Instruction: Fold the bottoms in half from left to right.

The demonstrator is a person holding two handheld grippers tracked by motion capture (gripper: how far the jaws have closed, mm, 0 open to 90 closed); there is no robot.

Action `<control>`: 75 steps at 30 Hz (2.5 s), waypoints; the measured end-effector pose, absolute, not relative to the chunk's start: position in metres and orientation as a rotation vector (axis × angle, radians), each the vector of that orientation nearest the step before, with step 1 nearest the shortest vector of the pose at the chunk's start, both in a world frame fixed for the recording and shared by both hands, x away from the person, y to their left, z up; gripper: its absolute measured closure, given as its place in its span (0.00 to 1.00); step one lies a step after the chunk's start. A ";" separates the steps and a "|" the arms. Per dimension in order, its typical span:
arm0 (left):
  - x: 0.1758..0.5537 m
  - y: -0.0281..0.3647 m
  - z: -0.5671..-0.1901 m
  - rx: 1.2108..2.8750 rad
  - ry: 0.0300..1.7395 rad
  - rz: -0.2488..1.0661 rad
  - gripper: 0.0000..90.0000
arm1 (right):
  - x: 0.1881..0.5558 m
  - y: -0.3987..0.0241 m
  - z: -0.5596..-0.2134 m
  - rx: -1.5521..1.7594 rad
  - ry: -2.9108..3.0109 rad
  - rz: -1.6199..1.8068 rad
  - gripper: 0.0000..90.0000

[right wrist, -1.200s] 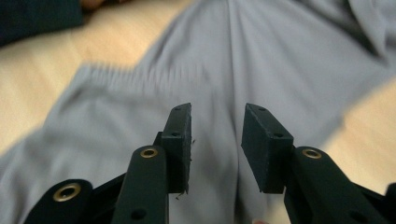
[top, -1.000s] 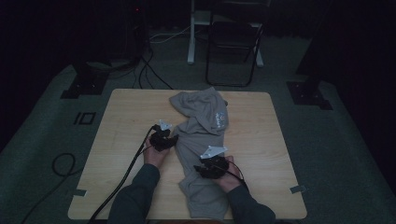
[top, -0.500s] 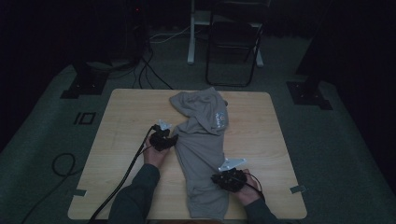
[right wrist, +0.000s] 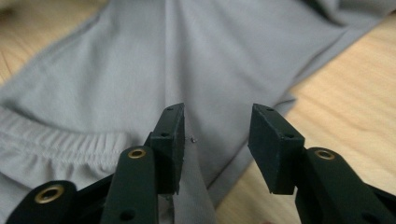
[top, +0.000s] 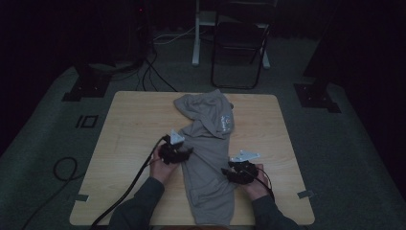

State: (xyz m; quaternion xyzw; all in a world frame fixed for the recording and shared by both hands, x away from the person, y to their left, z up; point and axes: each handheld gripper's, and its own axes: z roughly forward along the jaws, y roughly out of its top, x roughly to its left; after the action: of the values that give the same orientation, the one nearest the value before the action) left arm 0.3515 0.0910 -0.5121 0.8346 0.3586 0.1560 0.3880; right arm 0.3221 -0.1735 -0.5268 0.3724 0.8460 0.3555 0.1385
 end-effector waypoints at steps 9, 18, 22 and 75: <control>0.336 0.084 -0.537 2.250 0.862 0.407 0.72 | 0.334 -0.167 -0.537 1.103 2.443 0.970 0.65; 0.419 0.109 -0.541 2.093 1.097 0.468 0.78 | 0.401 -0.148 -0.539 1.181 2.332 0.967 0.67; 0.447 0.118 -0.543 2.002 1.229 0.496 0.79 | 0.434 -0.142 -0.539 1.212 2.288 0.945 0.67; 0.374 0.085 -0.530 2.184 1.006 0.477 0.54 | 0.351 -0.162 -0.515 1.095 2.455 1.198 0.67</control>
State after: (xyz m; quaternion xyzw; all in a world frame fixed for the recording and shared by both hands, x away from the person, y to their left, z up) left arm 0.3745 0.0853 -0.5300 0.8384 0.3864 0.1830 0.3382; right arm 0.3510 -0.1622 -0.5154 0.3701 0.8301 0.4050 0.0992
